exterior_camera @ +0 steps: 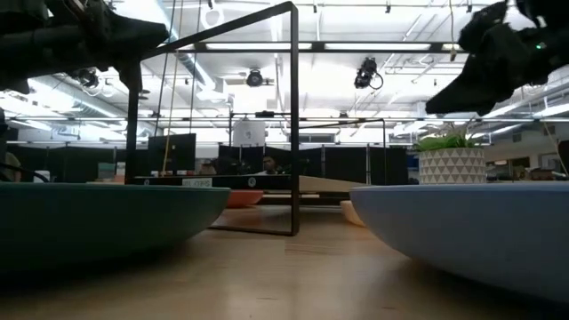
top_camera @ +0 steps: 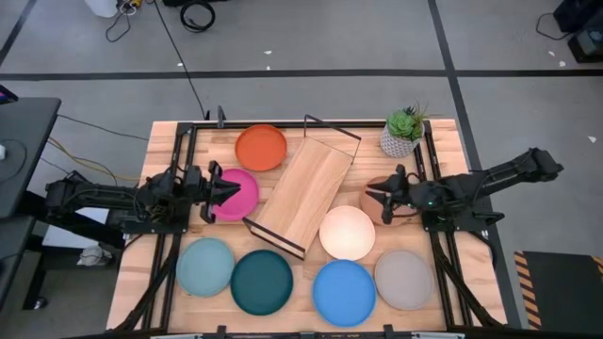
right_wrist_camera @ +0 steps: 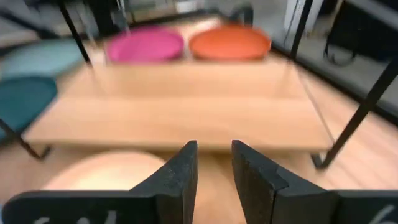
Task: Place and stack plates onto a shelf
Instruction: Put the brown plate on the shelf
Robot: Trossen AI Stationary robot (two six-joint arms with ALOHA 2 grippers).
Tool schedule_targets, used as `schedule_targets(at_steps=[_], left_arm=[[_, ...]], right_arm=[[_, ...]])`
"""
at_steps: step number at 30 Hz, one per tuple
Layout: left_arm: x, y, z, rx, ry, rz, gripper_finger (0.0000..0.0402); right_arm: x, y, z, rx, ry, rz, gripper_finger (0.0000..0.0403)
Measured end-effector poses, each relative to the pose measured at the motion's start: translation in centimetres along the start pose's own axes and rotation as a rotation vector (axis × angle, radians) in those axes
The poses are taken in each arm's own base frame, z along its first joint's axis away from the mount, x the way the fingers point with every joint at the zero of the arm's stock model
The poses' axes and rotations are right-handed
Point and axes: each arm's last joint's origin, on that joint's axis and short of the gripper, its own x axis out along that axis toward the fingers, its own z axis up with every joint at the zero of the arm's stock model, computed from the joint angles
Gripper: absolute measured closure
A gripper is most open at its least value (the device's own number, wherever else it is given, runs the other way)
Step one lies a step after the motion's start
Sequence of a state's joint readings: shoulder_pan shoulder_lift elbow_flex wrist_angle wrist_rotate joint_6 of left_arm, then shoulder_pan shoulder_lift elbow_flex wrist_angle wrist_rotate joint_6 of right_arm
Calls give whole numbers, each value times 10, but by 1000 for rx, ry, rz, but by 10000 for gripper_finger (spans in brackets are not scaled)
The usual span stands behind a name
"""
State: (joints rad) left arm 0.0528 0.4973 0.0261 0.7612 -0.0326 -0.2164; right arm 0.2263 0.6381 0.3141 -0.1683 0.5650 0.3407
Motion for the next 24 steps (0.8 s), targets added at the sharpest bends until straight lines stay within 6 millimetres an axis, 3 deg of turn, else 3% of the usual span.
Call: schedule_targets(at_steps=[7,15,24], left_arm=[[0,0,0,-29,0,0,351],[0,0,0,168,-1,1,351],[0,0,0,228,-1,1,351]], right_arm=[[15,12,7,-32,307,-30,298],[19,23,6,16,765,-94,291],[34,48,-7,-32,1039,-58,233]])
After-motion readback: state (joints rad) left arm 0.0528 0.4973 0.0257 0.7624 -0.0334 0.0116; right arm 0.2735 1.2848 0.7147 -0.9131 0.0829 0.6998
